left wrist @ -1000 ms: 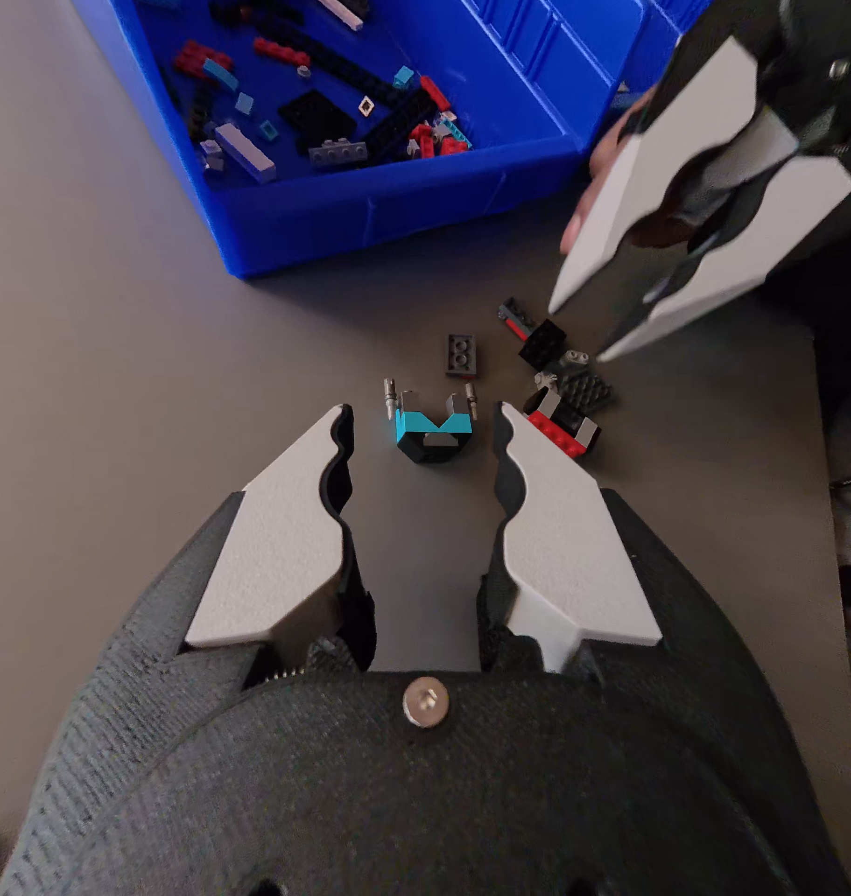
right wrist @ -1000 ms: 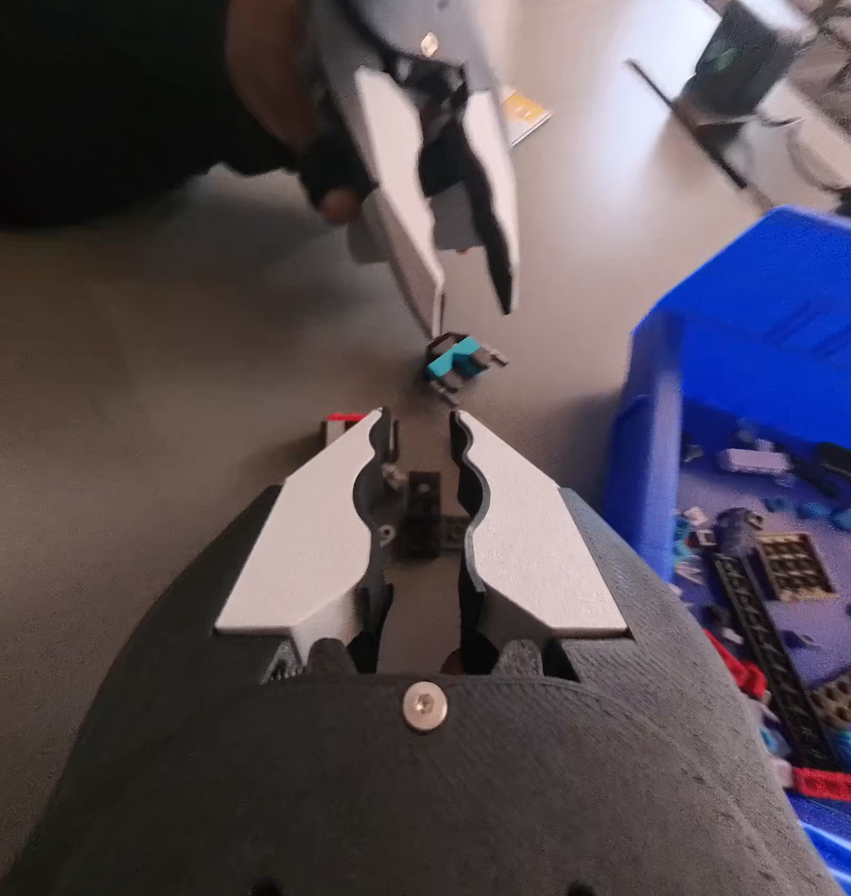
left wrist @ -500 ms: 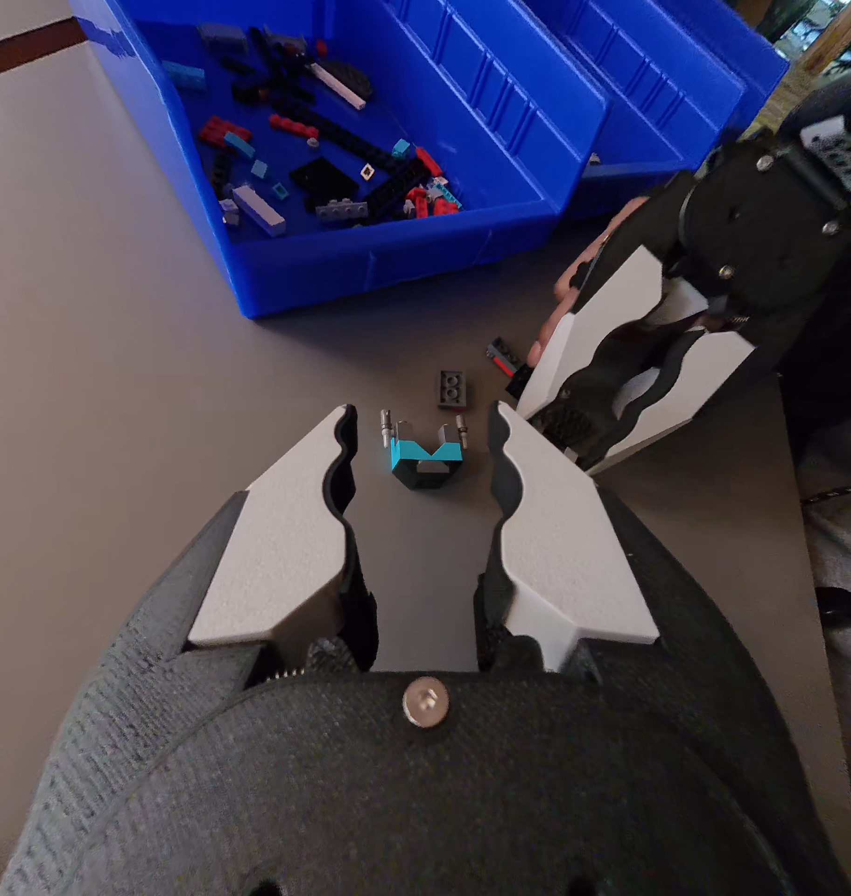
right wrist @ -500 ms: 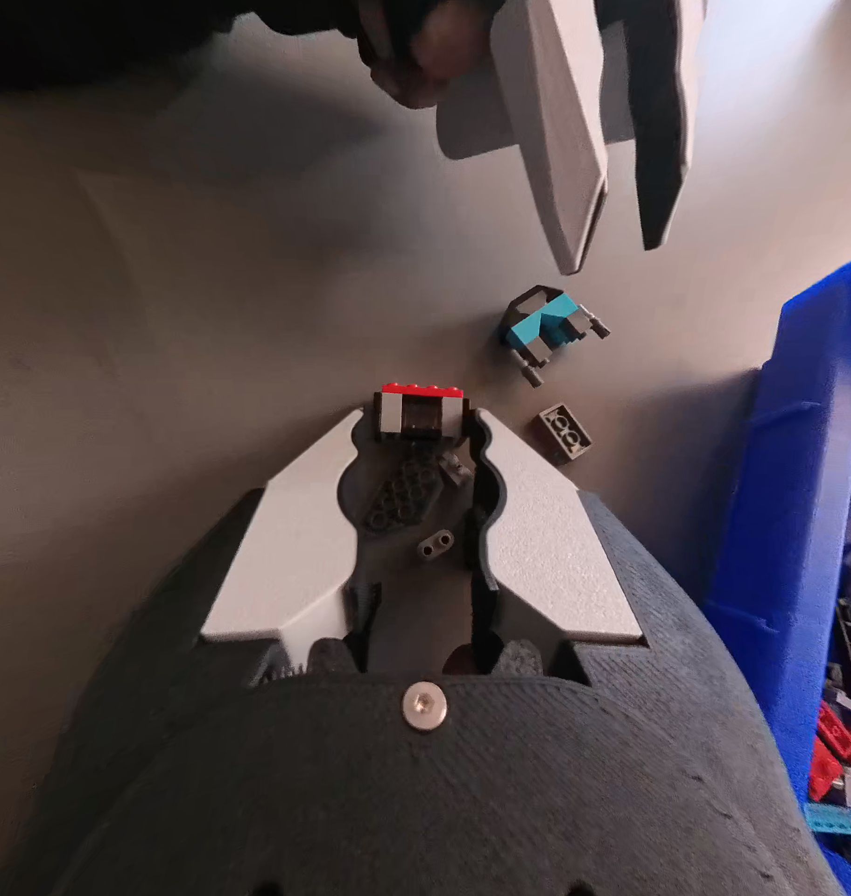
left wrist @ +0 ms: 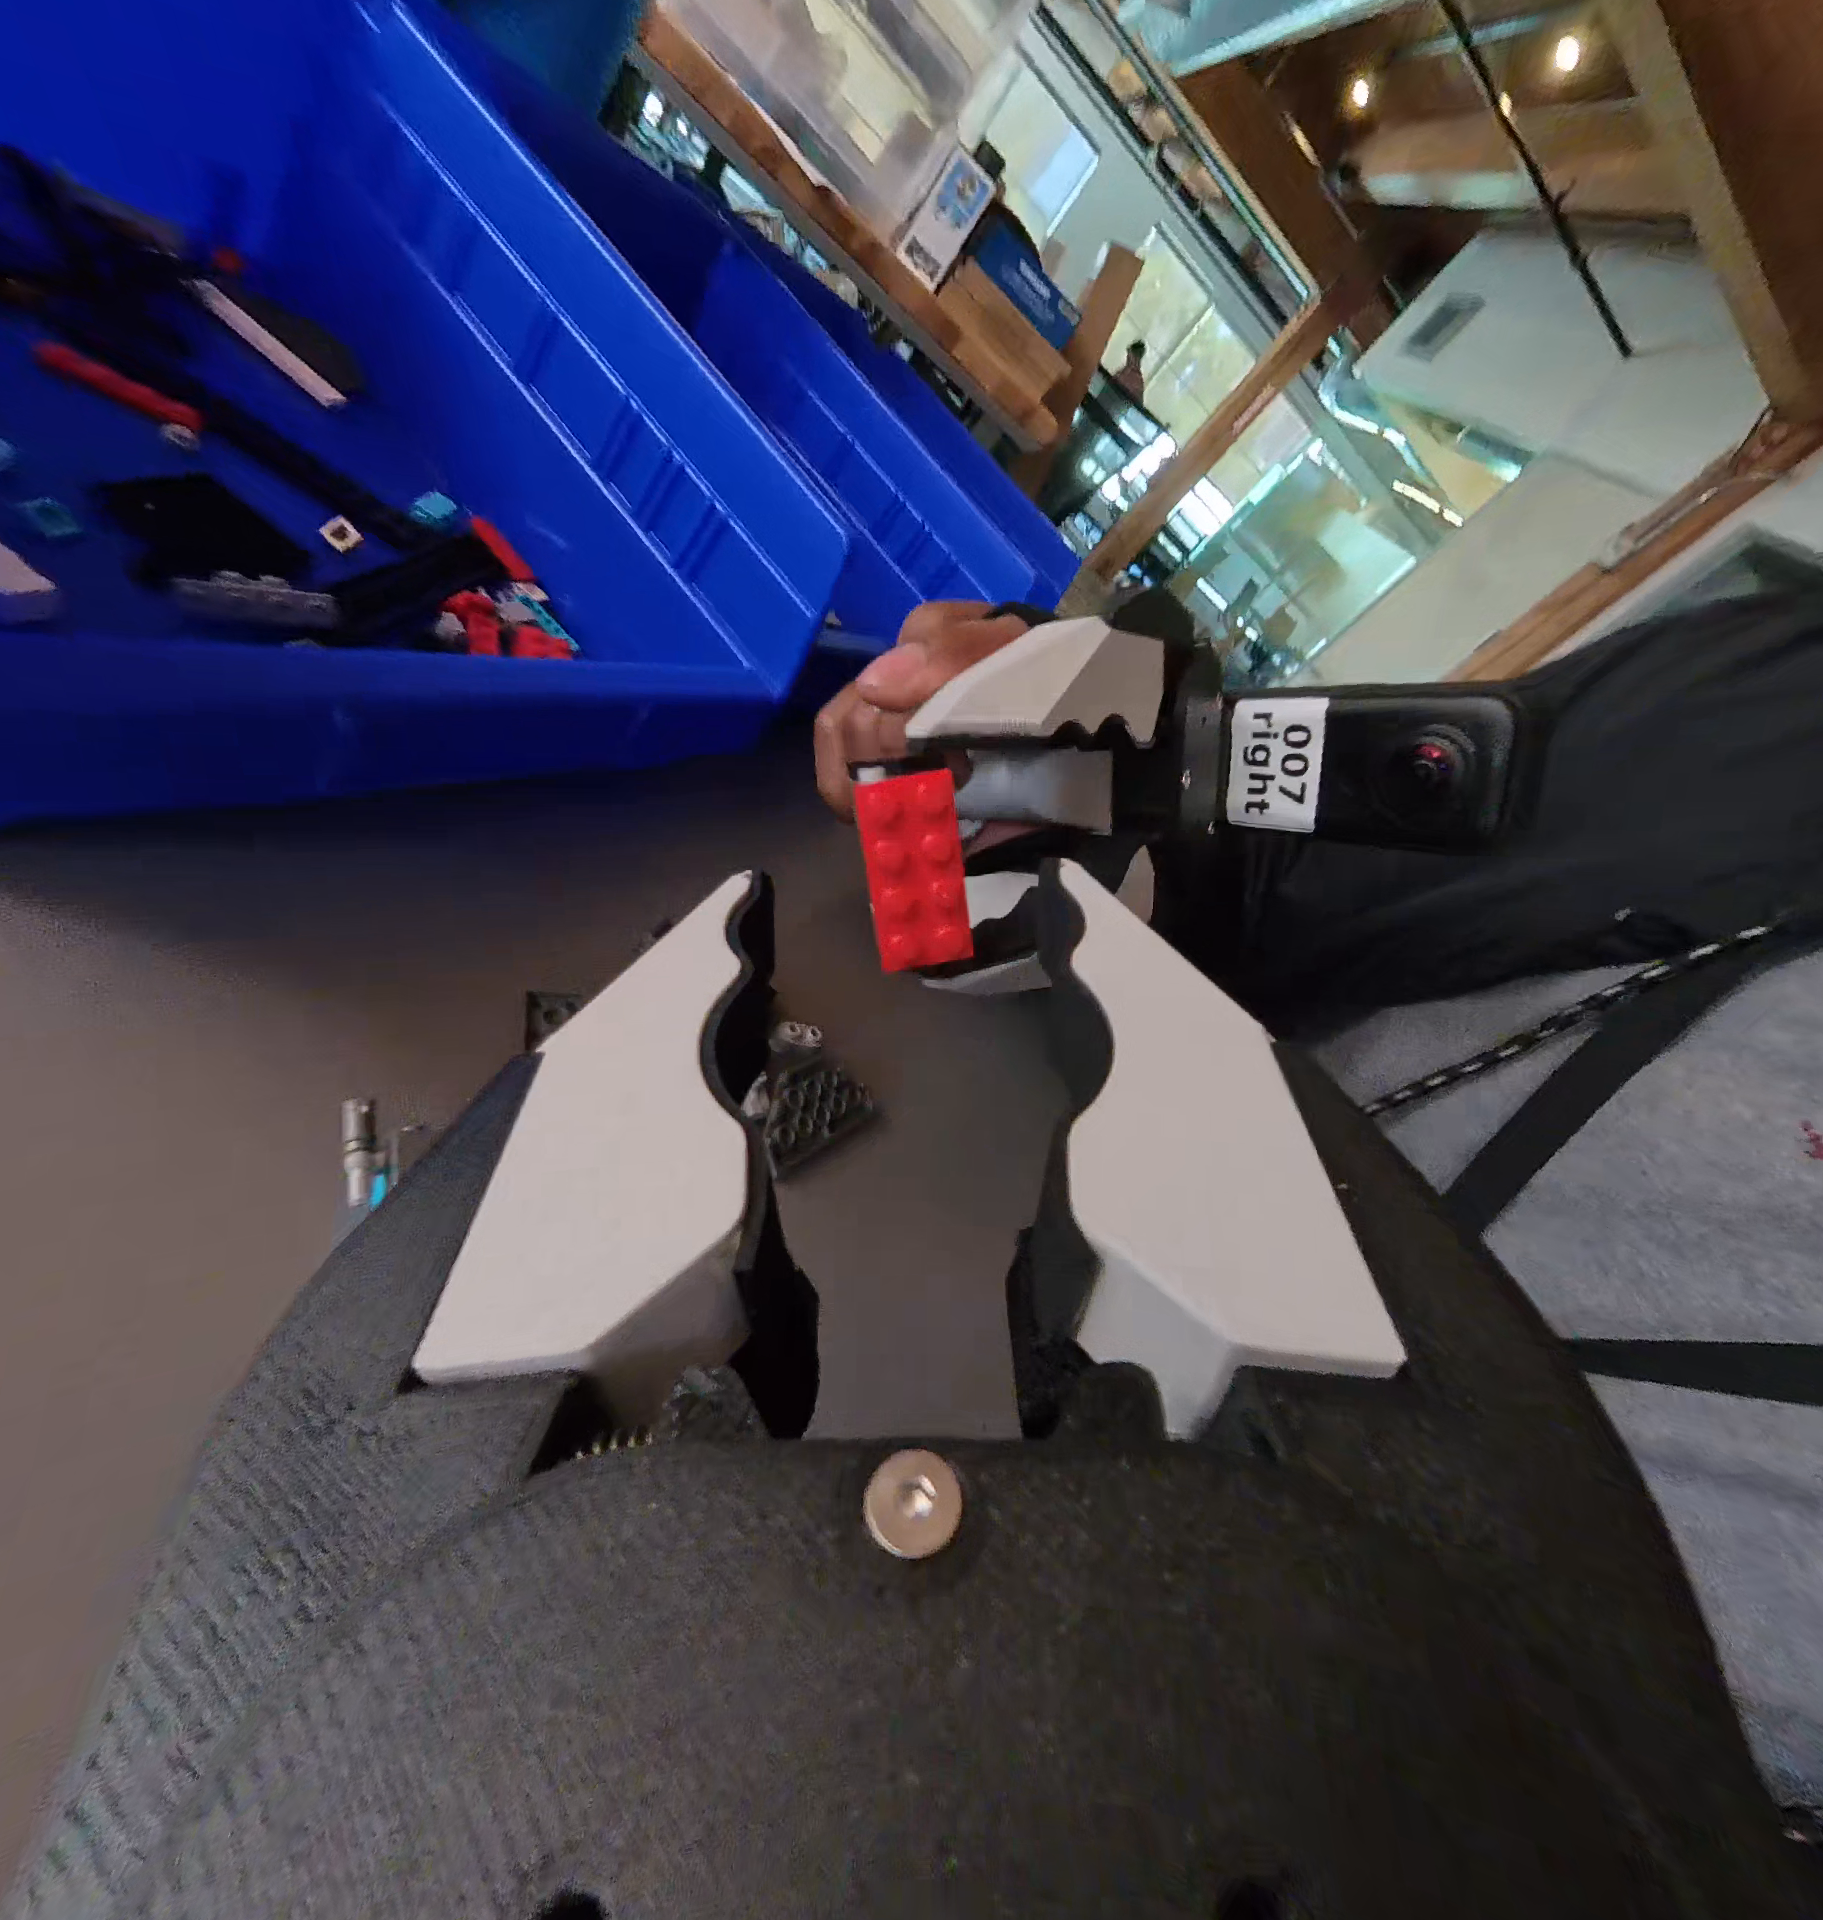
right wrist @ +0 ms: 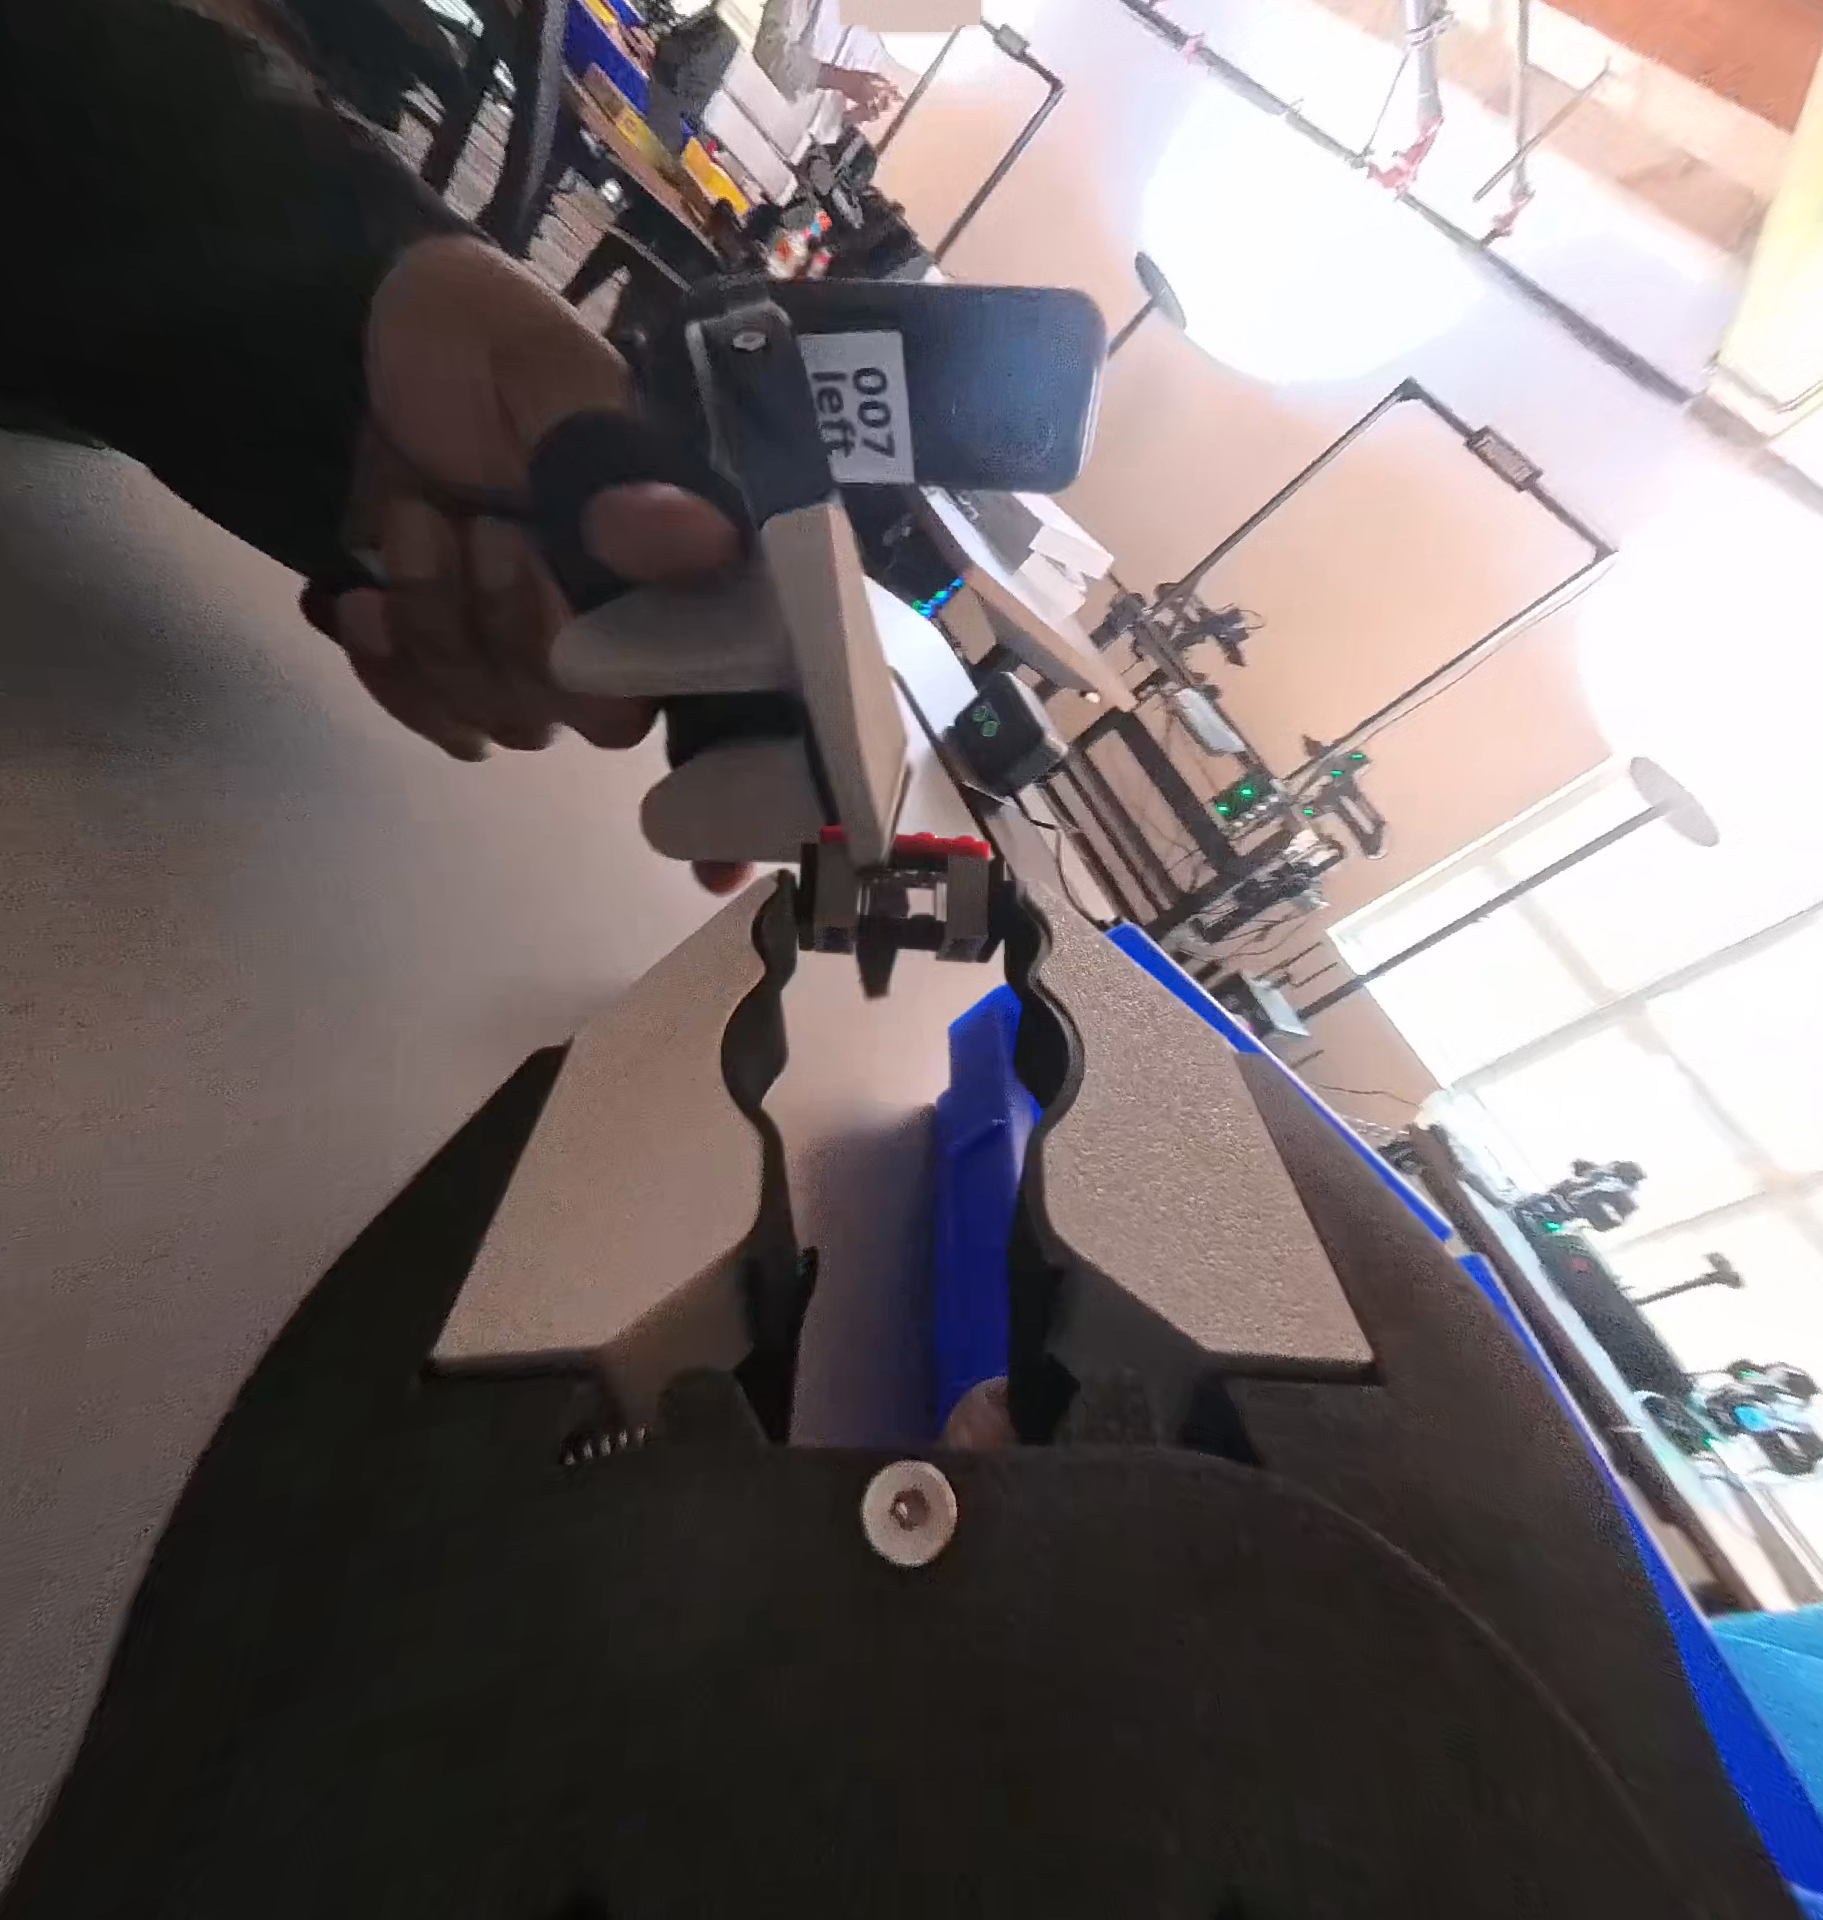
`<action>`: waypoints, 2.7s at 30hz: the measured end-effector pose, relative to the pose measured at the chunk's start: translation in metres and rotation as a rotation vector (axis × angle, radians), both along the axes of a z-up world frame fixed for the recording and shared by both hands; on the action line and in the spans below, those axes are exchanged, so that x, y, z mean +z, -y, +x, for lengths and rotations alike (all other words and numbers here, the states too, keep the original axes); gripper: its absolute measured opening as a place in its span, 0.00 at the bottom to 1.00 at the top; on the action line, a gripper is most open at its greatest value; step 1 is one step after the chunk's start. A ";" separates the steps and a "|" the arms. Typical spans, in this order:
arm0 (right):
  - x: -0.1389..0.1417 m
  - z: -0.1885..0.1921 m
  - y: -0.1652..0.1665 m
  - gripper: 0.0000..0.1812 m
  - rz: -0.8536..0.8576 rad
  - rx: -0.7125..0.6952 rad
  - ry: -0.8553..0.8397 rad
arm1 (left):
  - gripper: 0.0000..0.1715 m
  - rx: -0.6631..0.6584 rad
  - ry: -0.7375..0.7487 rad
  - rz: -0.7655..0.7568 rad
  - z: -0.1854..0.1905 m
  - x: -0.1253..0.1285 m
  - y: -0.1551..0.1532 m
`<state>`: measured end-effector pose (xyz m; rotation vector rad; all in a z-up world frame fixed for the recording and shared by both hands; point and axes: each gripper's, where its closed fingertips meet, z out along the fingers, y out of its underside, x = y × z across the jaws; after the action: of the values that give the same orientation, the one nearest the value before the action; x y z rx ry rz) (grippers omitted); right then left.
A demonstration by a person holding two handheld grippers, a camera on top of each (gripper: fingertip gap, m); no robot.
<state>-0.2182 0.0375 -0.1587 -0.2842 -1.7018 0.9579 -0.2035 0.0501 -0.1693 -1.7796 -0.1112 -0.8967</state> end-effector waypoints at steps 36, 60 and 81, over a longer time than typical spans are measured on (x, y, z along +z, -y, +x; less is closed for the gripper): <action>-0.016 0.013 0.005 0.12 -0.517 0.269 0.606 | 0.10 -0.090 -0.490 0.058 0.016 -0.026 0.005; 0.012 -0.003 -0.007 0.10 -1.113 0.255 0.671 | 0.10 0.043 -0.079 0.201 -0.008 0.021 0.003; 0.014 0.002 -0.003 0.09 -1.029 0.284 0.717 | 0.11 -0.034 -0.080 0.149 0.003 0.016 0.007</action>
<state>-0.2160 0.0408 -0.1443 -1.1923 -1.7295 2.0880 -0.2005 0.0435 -0.1532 -1.6796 0.0366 -0.8348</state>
